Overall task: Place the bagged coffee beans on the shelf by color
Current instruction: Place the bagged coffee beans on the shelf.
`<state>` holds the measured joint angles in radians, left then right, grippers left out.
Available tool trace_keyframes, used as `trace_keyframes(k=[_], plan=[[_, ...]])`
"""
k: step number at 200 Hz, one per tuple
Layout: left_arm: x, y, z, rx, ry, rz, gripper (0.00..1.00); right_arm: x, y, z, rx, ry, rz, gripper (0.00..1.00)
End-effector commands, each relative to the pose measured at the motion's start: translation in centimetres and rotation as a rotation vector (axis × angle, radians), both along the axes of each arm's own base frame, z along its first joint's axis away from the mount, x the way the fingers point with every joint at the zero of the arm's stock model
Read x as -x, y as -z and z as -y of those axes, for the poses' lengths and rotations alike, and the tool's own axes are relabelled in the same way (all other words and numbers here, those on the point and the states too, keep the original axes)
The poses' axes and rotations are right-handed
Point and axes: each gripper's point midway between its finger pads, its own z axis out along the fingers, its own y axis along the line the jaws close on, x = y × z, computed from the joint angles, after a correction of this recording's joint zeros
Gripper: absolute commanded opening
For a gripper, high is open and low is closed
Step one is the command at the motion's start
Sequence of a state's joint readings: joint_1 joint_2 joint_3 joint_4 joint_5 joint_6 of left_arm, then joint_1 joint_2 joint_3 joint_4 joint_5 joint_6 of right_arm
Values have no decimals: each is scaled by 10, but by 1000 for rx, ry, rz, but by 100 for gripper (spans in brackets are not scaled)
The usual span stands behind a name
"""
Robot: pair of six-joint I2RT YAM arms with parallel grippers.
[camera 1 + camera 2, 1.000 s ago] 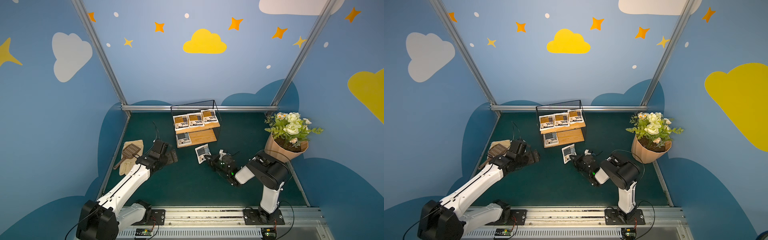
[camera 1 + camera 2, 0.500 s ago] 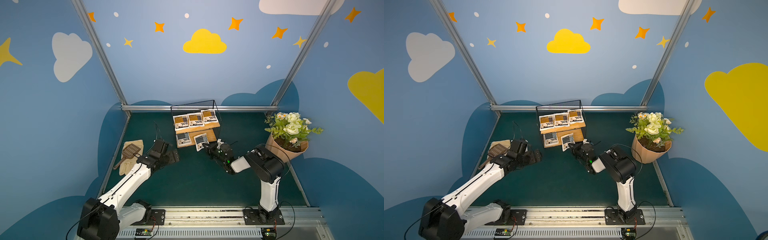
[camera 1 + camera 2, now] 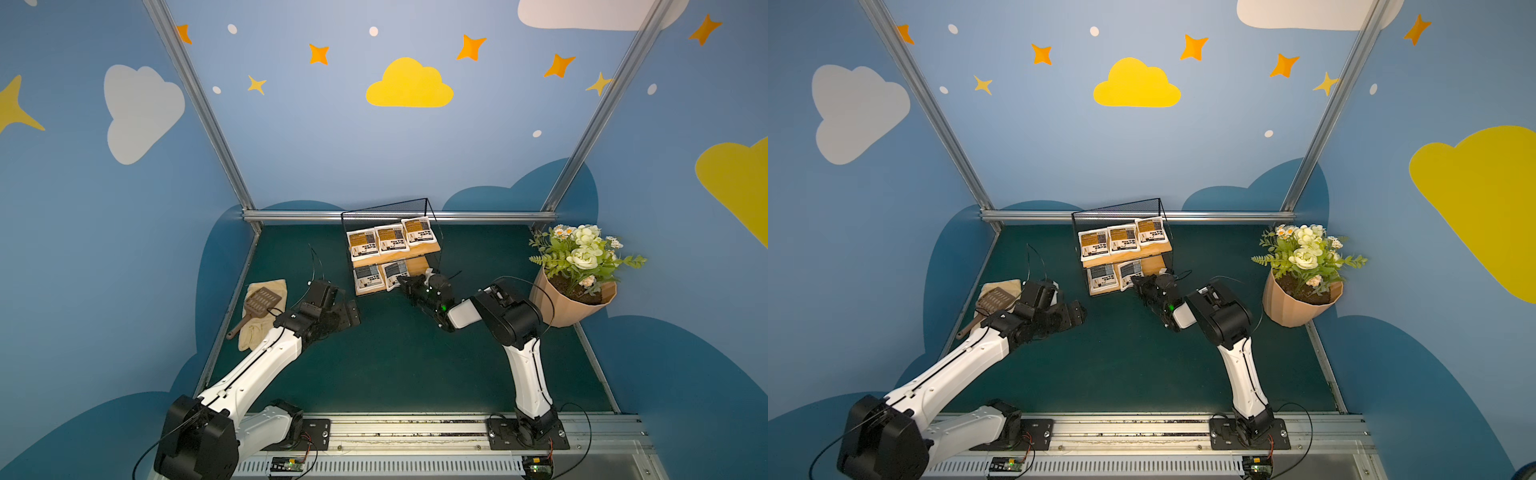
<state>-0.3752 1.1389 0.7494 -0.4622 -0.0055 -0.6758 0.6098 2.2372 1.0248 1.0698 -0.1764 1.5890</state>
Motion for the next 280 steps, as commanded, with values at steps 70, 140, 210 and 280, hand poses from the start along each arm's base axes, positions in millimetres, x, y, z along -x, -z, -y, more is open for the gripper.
trace_keyframes(k=[70, 140, 210, 280], plan=[[7, 2, -1, -1, 15, -7, 100, -28, 16, 0, 41, 64, 10, 1], [13, 7, -2, 14, 12, -18, 100, -40, 37, 0, 71, 89, -24, 19], [12, 6, -1, 19, 11, -13, 100, -33, 29, 13, 106, 110, -27, 75], [11, 3, -1, 25, 7, -3, 100, -19, 39, 27, 140, 135, -65, 87]])
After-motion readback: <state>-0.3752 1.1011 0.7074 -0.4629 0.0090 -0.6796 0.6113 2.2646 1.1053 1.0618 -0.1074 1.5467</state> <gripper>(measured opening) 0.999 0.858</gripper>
